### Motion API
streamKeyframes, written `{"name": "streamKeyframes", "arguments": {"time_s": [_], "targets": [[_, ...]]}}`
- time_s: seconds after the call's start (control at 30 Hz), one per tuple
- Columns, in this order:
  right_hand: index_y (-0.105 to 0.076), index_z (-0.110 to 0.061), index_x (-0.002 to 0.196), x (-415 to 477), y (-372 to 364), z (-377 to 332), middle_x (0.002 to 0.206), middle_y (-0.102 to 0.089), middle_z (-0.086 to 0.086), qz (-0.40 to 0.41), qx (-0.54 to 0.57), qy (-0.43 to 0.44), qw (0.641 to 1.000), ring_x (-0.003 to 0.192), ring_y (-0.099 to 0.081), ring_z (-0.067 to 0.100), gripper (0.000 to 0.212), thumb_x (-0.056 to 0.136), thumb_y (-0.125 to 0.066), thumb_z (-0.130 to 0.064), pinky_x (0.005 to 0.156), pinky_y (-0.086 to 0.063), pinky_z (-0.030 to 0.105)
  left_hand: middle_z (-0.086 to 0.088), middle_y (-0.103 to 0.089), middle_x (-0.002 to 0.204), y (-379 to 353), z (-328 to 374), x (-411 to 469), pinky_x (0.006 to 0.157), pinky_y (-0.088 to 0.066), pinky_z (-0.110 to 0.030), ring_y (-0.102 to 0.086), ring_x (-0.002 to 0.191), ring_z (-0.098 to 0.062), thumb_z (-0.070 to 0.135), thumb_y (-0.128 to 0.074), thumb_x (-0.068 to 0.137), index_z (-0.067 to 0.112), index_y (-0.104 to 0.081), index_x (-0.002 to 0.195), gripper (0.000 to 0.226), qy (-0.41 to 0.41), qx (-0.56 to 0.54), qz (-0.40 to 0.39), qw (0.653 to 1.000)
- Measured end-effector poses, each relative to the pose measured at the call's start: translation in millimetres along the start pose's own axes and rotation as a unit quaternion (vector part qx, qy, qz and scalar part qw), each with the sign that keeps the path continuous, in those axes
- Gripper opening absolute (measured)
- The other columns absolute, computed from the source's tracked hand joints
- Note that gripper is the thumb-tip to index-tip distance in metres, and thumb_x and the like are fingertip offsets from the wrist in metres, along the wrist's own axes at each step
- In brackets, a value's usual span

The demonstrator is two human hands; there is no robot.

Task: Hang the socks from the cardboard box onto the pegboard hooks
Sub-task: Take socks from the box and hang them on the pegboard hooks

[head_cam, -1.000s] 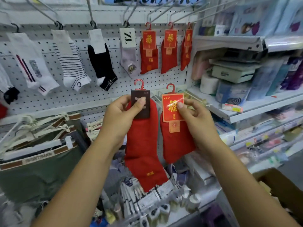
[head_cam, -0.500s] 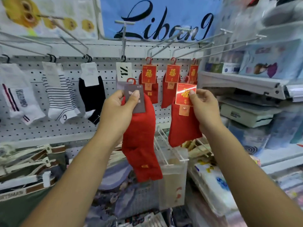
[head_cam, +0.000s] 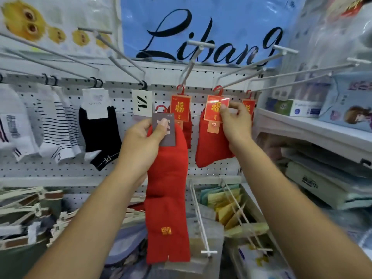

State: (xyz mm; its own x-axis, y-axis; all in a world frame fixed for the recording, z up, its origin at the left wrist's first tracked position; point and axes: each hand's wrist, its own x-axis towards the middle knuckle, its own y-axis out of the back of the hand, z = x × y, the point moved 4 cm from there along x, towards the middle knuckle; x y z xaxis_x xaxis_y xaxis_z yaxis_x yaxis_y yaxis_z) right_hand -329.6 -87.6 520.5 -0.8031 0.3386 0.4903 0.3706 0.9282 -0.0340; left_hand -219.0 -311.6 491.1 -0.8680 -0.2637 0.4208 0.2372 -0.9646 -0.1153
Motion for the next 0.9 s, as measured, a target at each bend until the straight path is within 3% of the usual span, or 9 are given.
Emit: {"name": "streamKeyframes", "arguments": {"time_s": [0.1,0.23,0.33,0.43,0.5,0.57,0.67,0.8,0.9], "targets": [[-0.059,-0.017,0.113,3.7,0.7,6.1,0.082,-0.065,-0.009,-0.001,-0.023,0.015,1.0,0.058,-0.061,-0.014,0.017,0.099,-0.062,-0.026,0.052,-0.044,0.007,0.004,-0.079,0.091,-2.1,-2.6,7.1,0.069,-0.056,-0.021,-0.076,0.087,-0.01,0.033,-0.058,0.103,0.022,-0.074,0.098,0.02,0.022,-0.008,0.02,1.0],[-0.054,-0.02,0.123,-1.7,2.0,8.2,0.101,-0.065,-0.004,-0.009,-0.048,0.001,0.999,0.093,-0.067,0.01,0.037,0.094,-0.066,-0.039,0.079,-0.056,0.029,0.005,-0.079,0.086,-3.0,2.9,12.6,0.063,-0.056,-0.02,-0.075,0.081,-0.009,0.03,-0.055,0.105,0.02,-0.073,0.097,0.022,0.03,-0.025,0.024,0.999],[-0.049,-0.017,0.129,-25.9,3.5,8.1,0.123,-0.055,-0.002,0.043,-0.089,0.041,0.994,0.115,-0.054,0.014,0.051,0.09,-0.07,-0.041,0.1,-0.046,0.03,0.004,-0.079,0.085,0.4,6.4,14.8,0.062,-0.056,-0.02,-0.075,0.079,-0.009,0.03,-0.055,0.105,0.018,-0.073,0.1,0.022,0.037,-0.028,0.028,0.999],[-0.051,-0.018,0.123,-65.1,2.4,-2.5,0.125,-0.051,-0.004,0.076,-0.099,0.103,0.987,0.121,-0.048,0.014,0.043,0.091,-0.07,-0.04,0.103,-0.04,0.026,0.001,-0.08,0.09,5.6,10.5,15.2,0.065,-0.058,-0.022,-0.076,0.082,-0.011,0.032,-0.054,0.105,0.017,-0.073,0.103,0.024,0.043,-0.02,0.03,0.998],[-0.057,-0.021,0.113,-87.9,-7.1,-12.0,0.113,-0.06,-0.007,0.015,-0.059,0.116,0.991,0.108,-0.057,0.006,0.029,0.092,-0.068,-0.038,0.093,-0.047,0.02,-0.003,-0.08,0.095,8.9,14.1,14.7,0.069,-0.061,-0.026,-0.076,0.085,-0.014,0.031,-0.054,0.105,0.015,-0.073,0.106,0.025,0.047,-0.024,0.025,0.998],[-0.064,-0.02,0.104,-108.4,-24.3,-25.2,0.099,-0.067,-0.01,-0.099,-0.015,0.091,0.991,0.091,-0.062,-0.003,0.018,0.095,-0.067,-0.034,0.081,-0.05,0.013,-0.005,-0.079,0.098,15.5,18.8,13.5,0.079,-0.062,-0.034,-0.076,0.088,-0.018,0.031,-0.053,0.106,0.014,-0.073,0.106,0.026,0.046,-0.029,0.026,0.998],[-0.07,-0.013,0.103,-132.8,-54.0,-46.6,0.092,-0.071,-0.005,-0.224,0.046,0.053,0.972,0.082,-0.064,-0.002,0.023,0.097,-0.063,-0.034,0.079,-0.053,0.018,-0.005,-0.08,0.095,33.7,28.7,11.3,0.091,-0.06,-0.044,-0.076,0.091,-0.02,0.03,-0.054,0.105,0.017,-0.075,0.097,0.026,0.033,-0.032,0.027,0.999],[-0.07,-0.012,0.098,-160.6,-94.5,-79.2,0.085,-0.071,-0.002,-0.269,0.057,0.067,0.959,0.076,-0.063,0.0,0.024,0.098,-0.061,-0.034,0.069,-0.049,0.016,-0.002,-0.079,0.09,73.9,44.2,0.2,0.094,-0.056,-0.045,-0.074,0.088,-0.02,0.03,-0.062,0.1,0.024,-0.079,0.077,0.029,0.021,-0.043,0.039,0.998],[-0.071,-0.009,0.102,-186.5,-130.5,-97.9,0.093,-0.077,0.007,-0.282,0.069,0.064,0.955,0.086,-0.072,0.012,0.025,0.097,-0.063,-0.032,0.076,-0.055,0.027,-0.005,-0.077,0.088,115.9,54.7,-11.4,0.095,-0.054,-0.044,-0.069,0.087,-0.02,0.029,-0.068,0.096,0.028,-0.08,0.07,0.029,0.011,-0.051,0.05,0.997]]}}
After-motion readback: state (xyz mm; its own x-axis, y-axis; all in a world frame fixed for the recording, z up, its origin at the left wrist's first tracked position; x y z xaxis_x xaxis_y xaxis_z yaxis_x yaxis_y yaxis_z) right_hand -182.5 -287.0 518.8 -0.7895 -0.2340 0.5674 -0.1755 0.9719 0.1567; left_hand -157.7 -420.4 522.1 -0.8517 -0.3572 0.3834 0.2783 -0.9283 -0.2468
